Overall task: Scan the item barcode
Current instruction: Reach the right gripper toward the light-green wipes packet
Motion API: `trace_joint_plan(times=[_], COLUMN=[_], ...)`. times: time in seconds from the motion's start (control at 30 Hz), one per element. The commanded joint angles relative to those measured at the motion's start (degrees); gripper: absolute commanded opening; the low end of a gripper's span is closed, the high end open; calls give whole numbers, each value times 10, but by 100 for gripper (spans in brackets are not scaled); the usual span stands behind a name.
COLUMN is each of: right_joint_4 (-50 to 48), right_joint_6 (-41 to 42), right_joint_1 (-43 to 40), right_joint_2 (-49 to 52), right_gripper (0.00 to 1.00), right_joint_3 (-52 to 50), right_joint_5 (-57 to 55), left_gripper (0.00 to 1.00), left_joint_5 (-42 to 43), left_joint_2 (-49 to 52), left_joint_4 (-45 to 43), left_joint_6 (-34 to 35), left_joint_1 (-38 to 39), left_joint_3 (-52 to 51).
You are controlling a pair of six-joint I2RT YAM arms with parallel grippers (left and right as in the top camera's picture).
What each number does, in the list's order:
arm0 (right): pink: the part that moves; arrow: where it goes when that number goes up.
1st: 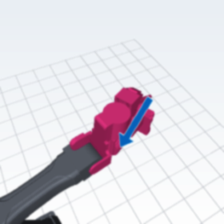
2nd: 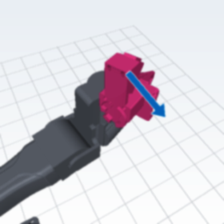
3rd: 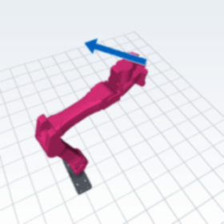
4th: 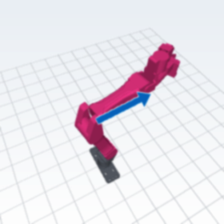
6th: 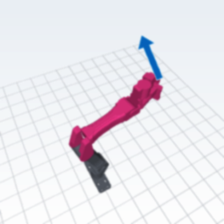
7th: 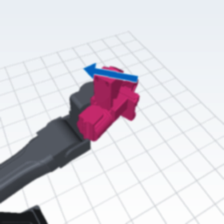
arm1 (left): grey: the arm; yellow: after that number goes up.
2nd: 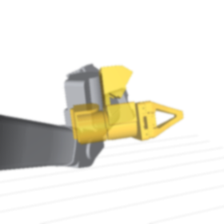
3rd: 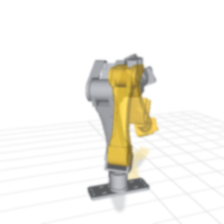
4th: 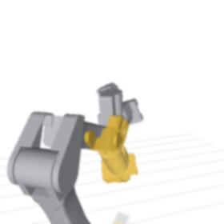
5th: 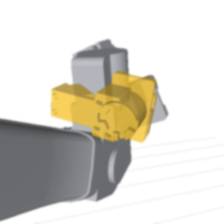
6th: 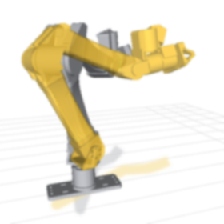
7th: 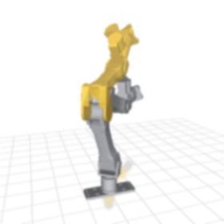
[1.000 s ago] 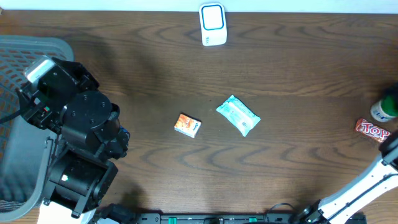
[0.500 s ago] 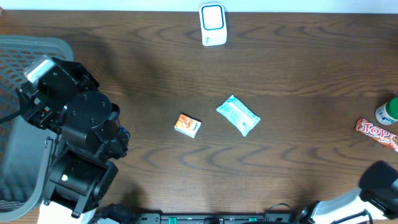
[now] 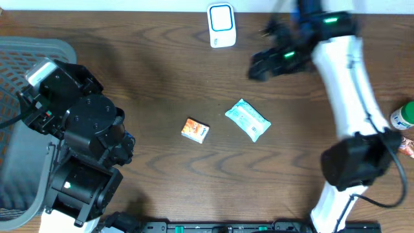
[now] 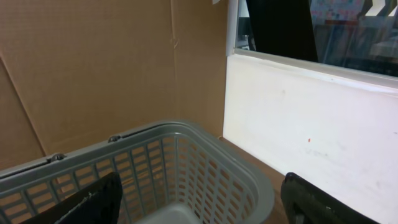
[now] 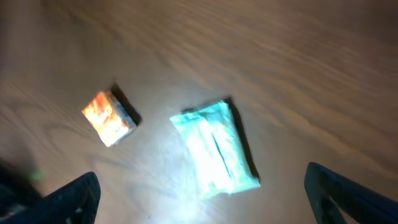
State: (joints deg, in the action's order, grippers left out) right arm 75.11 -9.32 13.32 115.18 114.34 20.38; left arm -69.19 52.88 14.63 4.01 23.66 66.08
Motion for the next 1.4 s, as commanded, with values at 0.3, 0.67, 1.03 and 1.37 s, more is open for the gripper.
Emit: trace_joint_plan(times=[0.3,0.67,1.03,1.37], right_joint_4=[-40,10,21,-33], right_joint_6=[-133,-236,-268,-268], right_joint_1=[37,35,26,25], right_joint_2=[154,207,209,209], right_gripper=[99,88,78,64], right_joint_3=[-22,-27,-39,-106], right_joint_5=[22,16,5,9], left_gripper=[82,82,82,82], left_joint_5=[-9,-9,-9,-9], left_joint_2=[0,0,0,0], left_joint_4=[-1,-1,-1,-1], left_joint_6=[-7,-7,-7,-7], left_joint_1=[-2,-2,-2,-2], left_joint_3=[0,0,0,0])
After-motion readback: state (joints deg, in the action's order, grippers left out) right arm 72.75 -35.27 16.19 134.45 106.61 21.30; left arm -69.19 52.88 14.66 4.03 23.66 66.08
